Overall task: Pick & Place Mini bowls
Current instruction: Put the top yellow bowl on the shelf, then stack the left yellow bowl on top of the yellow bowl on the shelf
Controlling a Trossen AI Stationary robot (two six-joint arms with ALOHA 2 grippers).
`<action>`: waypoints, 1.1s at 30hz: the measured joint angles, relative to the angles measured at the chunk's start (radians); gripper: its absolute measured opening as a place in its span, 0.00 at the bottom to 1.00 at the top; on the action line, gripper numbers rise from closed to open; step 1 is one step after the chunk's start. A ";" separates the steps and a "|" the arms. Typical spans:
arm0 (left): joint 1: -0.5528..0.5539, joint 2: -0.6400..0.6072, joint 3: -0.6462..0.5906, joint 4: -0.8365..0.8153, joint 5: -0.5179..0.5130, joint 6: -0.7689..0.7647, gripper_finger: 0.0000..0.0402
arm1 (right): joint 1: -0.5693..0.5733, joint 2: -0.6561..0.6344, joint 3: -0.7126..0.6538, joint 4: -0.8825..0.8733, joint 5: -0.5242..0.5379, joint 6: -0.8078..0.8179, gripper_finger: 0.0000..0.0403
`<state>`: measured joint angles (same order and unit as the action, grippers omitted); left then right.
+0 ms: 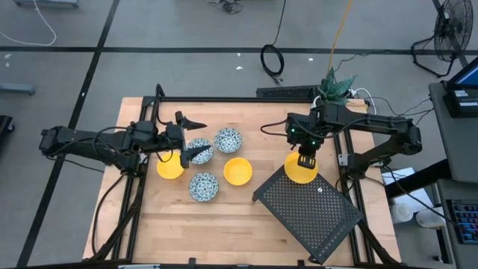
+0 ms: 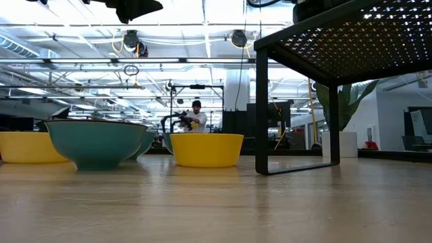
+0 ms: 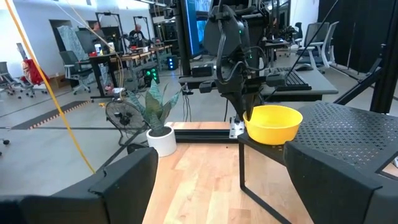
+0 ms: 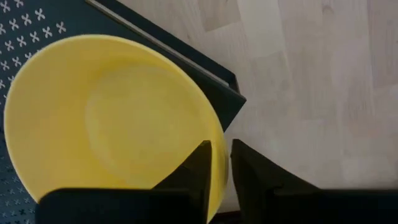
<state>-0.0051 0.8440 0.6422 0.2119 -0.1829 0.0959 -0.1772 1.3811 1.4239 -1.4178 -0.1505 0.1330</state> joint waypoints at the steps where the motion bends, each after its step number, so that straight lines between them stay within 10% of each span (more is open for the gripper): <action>1: 0.000 0.000 0.000 0.000 0.000 0.000 0.87 | 0.000 0.000 0.000 0.000 0.000 0.006 0.16; 13: 0.000 0.000 0.000 -0.001 0.000 0.000 0.88 | 0.000 0.000 0.032 -0.100 -0.003 0.013 0.32; 33: 0.000 0.000 0.000 -0.002 0.000 0.000 0.88 | 0.000 -0.179 0.148 0.023 0.024 0.039 0.31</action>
<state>-0.0055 0.8440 0.6422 0.2102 -0.1825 0.0959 -0.1772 1.2018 1.5715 -1.3953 -0.1268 0.1719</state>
